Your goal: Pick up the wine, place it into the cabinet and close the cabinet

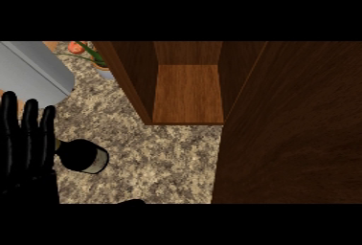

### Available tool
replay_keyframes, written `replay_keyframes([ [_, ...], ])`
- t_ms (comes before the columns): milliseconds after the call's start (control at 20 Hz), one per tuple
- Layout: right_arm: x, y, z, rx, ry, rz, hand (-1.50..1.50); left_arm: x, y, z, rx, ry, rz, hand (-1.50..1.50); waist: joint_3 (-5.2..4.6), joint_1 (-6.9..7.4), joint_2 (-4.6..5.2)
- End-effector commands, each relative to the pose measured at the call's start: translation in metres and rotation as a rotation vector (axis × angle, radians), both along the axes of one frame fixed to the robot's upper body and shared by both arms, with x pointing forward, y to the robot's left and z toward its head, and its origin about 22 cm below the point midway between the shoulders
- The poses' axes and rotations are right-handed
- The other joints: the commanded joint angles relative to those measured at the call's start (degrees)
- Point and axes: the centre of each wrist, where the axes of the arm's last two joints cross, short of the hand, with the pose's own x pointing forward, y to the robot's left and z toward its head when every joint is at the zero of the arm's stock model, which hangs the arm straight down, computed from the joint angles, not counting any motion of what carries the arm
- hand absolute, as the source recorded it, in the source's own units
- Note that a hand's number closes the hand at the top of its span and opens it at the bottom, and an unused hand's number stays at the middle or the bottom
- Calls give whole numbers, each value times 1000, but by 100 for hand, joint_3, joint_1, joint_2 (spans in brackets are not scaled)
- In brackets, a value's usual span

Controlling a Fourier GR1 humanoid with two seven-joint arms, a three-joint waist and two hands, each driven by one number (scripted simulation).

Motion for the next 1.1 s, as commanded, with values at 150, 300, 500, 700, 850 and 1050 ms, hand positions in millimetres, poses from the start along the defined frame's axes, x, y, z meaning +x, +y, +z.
replay_keyframes([
  [150,-5,-8,14,12,-35,-16,-150,-15,19,-2,8,1,62,-150,-2,13,5],
  [300,-20,-11,22,-1,-37,-10,-150,-28,33,2,5,16,89,-150,-3,21,-6],
  [500,-11,-10,22,25,-50,-15,-150,-21,53,2,23,24,106,-150,-7,25,2],
  [700,-21,-7,12,8,-24,-23,-150,-19,73,10,12,19,155,-150,-3,-2,-4],
  [850,-36,-9,24,13,-56,-22,-150,-21,80,-7,-7,73,136,-150,-8,-3,-11],
  [1050,-30,-4,24,4,-31,-19,-150,-19,87,-26,-71,111,140,-150,-8,9,-8],
])
